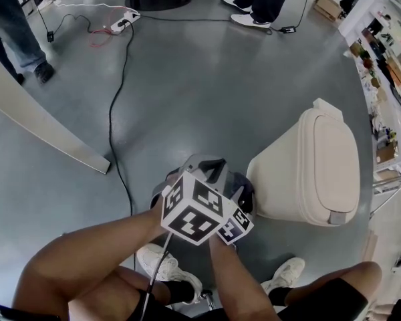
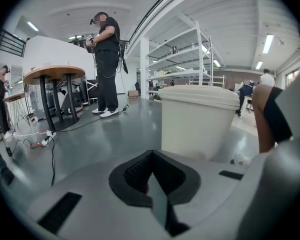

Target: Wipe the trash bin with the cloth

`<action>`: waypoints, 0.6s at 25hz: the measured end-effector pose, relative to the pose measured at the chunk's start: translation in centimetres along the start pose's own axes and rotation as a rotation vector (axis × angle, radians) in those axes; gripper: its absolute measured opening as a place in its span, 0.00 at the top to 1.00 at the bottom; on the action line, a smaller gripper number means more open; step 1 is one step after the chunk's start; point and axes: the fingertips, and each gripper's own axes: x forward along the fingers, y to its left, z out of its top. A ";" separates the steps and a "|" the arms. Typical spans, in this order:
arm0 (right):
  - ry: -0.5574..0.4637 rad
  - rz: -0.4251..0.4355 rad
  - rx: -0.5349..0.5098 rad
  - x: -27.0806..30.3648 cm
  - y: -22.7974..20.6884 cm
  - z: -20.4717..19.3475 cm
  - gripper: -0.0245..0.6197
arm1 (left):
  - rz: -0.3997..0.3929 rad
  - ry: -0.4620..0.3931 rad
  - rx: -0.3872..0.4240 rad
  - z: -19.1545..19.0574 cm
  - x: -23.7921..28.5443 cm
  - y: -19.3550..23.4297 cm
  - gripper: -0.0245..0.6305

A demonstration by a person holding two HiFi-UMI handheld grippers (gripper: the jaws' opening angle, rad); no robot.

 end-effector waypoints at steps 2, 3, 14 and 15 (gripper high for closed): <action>-0.015 0.010 -0.002 -0.3 0.0 0.5 0.82 | 0.005 -0.004 -0.008 0.1 0.0 0.2 0.96; -0.034 0.014 0.013 -0.7 0.2 1.4 0.82 | 0.005 -0.005 -0.015 0.1 -0.1 0.2 0.96; -0.276 0.080 0.187 -5.4 2.7 12.7 0.82 | -0.013 -0.030 -0.062 0.7 -1.1 0.0 0.96; -0.291 0.080 0.188 -5.6 3.1 13.5 0.82 | -0.012 -0.039 -0.068 1.0 -1.3 0.0 0.96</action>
